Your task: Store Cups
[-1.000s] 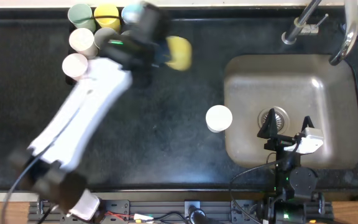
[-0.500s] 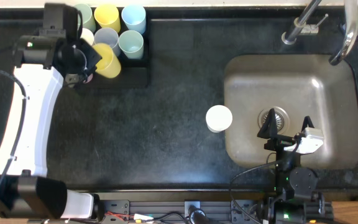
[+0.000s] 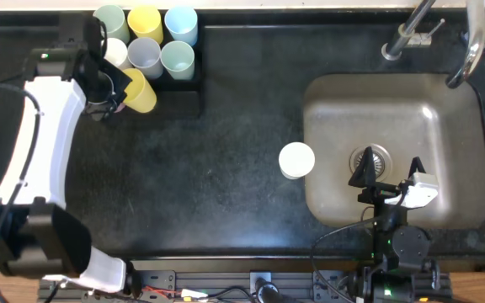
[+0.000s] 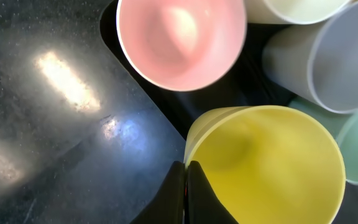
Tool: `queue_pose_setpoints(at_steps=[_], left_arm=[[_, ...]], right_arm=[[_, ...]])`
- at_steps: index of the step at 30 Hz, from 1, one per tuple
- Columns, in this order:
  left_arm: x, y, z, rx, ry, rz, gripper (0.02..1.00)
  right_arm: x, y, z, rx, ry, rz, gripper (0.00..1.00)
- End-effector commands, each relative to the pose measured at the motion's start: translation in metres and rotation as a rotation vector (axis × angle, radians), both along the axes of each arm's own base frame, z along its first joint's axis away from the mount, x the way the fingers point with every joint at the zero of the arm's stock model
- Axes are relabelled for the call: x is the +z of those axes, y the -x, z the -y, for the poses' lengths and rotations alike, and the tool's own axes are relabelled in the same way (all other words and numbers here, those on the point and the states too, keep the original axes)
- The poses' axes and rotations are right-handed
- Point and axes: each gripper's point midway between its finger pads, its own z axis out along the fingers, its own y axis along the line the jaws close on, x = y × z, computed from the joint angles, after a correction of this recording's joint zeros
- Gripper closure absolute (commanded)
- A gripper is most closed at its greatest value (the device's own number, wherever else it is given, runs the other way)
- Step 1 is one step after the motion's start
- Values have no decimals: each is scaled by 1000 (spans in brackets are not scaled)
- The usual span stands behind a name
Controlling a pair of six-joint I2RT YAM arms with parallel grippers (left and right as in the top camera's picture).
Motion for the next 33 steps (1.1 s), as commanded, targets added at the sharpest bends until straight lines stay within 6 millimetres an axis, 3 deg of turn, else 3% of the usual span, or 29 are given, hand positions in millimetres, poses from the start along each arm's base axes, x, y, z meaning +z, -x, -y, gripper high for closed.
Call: queue_pose_setpoints(at_steps=[1, 18, 33], left_arm=[[-12, -1, -2, 24, -50, -32, 982], [-16, -21, -6, 23, -119, 19, 982], [-36, -28, -4, 19, -112, -9, 982]], right_arm=[[-4, -1, -2, 12, -5, -1, 3], [-4, -1, -2, 12, -5, -1, 3], [-4, -1, -2, 12, -5, -1, 5]])
